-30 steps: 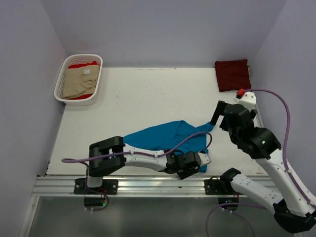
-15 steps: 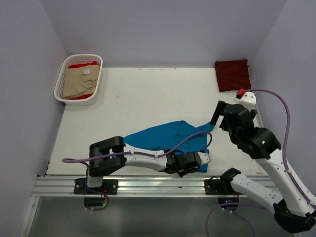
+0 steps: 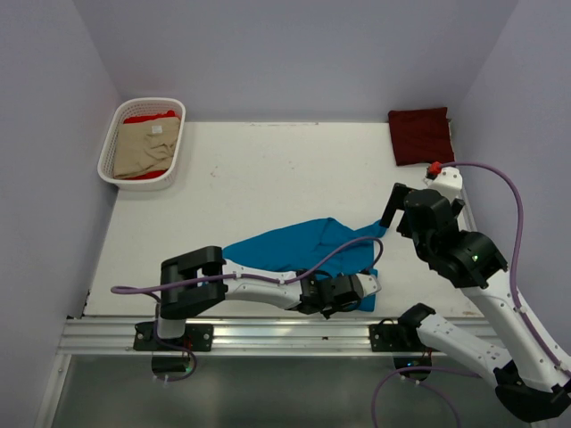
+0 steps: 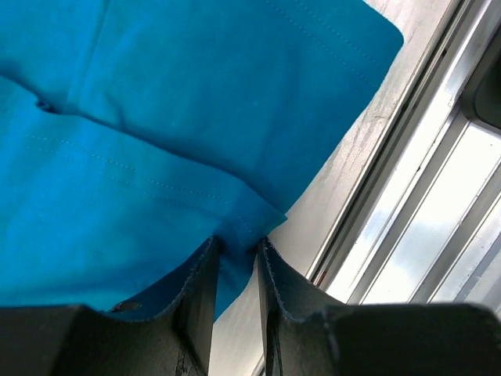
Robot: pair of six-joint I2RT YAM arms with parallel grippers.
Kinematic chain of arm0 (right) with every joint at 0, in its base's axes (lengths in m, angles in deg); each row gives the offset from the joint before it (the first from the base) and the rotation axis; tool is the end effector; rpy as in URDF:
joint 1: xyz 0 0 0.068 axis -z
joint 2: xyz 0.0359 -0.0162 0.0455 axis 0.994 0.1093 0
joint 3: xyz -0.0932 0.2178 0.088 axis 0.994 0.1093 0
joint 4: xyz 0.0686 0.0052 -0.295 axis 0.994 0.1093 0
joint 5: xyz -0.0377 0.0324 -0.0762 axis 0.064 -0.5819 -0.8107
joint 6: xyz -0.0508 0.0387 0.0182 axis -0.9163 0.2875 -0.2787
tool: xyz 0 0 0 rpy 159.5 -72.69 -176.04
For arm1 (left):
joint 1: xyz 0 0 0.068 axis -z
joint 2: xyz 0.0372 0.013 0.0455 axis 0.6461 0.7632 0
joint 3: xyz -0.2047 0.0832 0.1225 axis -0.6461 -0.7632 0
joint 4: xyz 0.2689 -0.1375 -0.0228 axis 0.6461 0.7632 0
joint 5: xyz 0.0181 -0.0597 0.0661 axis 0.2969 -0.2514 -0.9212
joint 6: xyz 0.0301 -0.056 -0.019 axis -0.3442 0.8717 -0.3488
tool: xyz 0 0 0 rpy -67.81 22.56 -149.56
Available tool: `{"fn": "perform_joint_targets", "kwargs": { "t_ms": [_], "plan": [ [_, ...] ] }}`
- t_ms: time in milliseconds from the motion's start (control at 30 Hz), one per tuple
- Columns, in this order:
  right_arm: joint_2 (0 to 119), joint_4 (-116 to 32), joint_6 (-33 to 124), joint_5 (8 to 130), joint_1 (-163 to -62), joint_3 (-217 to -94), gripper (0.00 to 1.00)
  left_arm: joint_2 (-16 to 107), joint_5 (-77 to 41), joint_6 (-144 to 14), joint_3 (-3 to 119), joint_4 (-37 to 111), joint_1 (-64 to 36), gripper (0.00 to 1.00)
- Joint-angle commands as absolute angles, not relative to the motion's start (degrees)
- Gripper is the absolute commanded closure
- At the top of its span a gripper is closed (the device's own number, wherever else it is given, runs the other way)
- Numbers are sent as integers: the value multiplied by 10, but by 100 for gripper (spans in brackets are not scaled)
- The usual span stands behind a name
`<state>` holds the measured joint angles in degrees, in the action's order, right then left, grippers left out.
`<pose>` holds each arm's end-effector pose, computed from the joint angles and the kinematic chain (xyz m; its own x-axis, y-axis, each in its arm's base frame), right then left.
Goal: Fold and stack the t-shirts
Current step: Flatten the tshirt out
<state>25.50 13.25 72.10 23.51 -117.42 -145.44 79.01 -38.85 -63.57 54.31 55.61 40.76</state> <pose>0.1840 0.0836 0.3695 -0.4387 0.2292 -0.8689 0.2542 0.9591 0.1246 0.0779 -0.4183 0.0938 -0.3389 0.7517 -0.5658 0.8927 0.4467 0.0588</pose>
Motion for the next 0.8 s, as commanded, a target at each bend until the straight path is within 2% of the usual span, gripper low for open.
{"fn": "perform_joint_targets", "kwargs": {
  "t_ms": [0, 433, 533, 767],
  "plan": [
    [251, 122, 729, 224, -1174, -1452, 1, 751, -415, -633, 552, 554, 407, 71],
    [252, 120, 730, 224, -1174, -1450, 1, 740, -422, -633, 566, 576, 408, 70],
    [252, 120, 730, 223, -1174, -1447, 1, 744, -421, -632, 558, 567, 407, 79],
    [249, 121, 730, 219, -1174, -1447, 1, 751, -415, -630, 548, 559, 407, 82]
  ]
}}
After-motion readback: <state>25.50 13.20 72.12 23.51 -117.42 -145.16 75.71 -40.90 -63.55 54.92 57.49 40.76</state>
